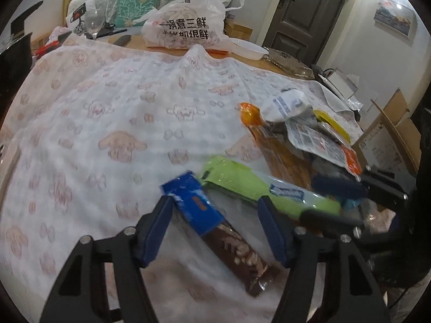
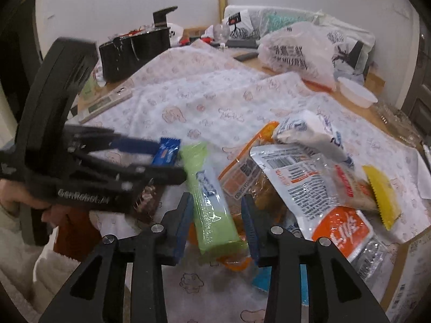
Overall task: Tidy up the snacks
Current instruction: 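Lower the left tool onto the blue chocolate bar while the right tool lowers onto the green wafer bar, then close the left tool on the blue chocolate bar while the right tool grips the green wafer bar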
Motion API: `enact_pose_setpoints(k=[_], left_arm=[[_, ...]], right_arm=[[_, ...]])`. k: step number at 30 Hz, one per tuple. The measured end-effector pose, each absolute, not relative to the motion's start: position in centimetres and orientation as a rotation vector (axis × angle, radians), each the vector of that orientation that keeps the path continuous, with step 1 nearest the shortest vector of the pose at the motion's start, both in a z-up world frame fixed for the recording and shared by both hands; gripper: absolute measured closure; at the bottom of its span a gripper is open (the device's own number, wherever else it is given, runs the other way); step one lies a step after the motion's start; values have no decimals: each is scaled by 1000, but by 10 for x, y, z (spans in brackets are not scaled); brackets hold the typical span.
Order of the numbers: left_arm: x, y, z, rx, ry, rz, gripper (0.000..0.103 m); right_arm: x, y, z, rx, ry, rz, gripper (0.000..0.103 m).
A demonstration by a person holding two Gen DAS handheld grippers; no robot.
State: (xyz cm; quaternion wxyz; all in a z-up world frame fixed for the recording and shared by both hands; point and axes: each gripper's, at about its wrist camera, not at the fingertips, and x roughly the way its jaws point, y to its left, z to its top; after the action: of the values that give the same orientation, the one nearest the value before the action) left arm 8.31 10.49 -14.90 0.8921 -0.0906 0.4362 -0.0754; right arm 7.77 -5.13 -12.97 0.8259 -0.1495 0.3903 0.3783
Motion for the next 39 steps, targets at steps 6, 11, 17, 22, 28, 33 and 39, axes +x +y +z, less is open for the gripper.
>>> enact_pose_setpoints(k=[6,11,17,22,28,33,39], left_arm=[[84,108,-149,-156,907,-132,40],[66,102,-150,-149,896,-130,41],[63,109,-152,-125,872,-96,43],[62,113,-152,-149,872,-110,44],[62,100,-152,-115,868,-126,65],[64,91,-150,1,849,-175,78],[75,120,-147,100,880,-168,81]], right_arm=[[74,-42,-132,-324,848,820,68],[68,-29,-131,-400,801,786,62],[75,-17,-141,-447,826,783,66],[68,-18,-137,-445,783,733,82],[64,-31,-123,-418,761,689,82],[65,-40,-123,-381,786,669,82],[58,-42,-116,-360,780,681,82]])
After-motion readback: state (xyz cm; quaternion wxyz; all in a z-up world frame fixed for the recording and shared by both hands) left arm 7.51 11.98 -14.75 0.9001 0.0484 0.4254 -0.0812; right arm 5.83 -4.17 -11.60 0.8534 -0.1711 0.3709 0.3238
